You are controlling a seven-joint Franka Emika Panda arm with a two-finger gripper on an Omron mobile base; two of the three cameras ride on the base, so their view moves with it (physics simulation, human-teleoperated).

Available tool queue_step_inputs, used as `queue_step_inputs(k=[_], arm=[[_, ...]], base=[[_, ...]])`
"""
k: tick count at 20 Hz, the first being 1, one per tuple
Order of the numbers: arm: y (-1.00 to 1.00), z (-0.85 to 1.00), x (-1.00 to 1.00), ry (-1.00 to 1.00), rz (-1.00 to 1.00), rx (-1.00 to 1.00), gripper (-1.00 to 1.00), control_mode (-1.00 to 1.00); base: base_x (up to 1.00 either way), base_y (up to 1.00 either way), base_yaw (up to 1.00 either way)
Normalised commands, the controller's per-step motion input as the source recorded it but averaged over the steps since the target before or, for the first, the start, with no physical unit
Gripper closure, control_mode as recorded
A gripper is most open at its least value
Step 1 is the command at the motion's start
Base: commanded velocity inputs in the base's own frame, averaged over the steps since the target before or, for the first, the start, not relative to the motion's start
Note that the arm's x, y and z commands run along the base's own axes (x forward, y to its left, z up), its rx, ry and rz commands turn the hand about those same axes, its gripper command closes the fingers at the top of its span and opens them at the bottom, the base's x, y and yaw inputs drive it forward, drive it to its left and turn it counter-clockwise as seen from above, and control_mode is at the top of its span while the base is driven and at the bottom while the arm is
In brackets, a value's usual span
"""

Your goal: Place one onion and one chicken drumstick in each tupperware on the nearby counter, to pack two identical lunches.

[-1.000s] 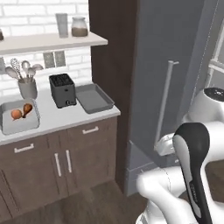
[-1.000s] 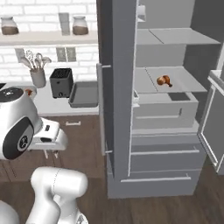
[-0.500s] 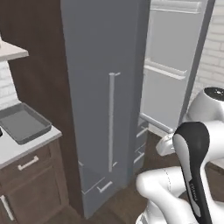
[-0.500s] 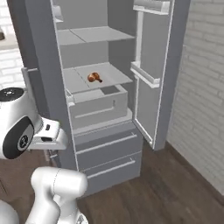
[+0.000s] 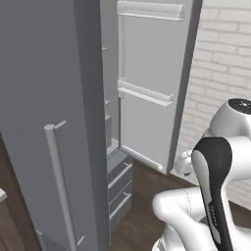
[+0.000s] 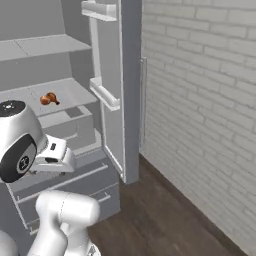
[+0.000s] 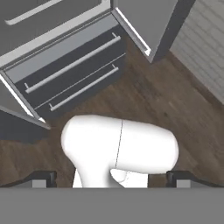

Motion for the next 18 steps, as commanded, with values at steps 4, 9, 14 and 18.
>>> queue_step_inputs(k=[4, 9, 14, 18], arm=[[0.0, 0.0, 0.0, 0.0, 0.0, 0.0, -1.0, 1.0], [0.0, 0.0, 0.0, 0.0, 0.0, 0.0, -1.0, 1.0], [0.0, 0.0, 0.0, 0.0, 0.0, 0.0, -1.0, 1.0], [0.0, 0.0, 0.0, 0.0, 0.0, 0.0, -1.0, 1.0]], base=[[0.81, 0.08, 0.34], [0.44, -0.05, 0.45], [0.29, -0.41, 0.56], [0.17, -0.41, 0.55]])
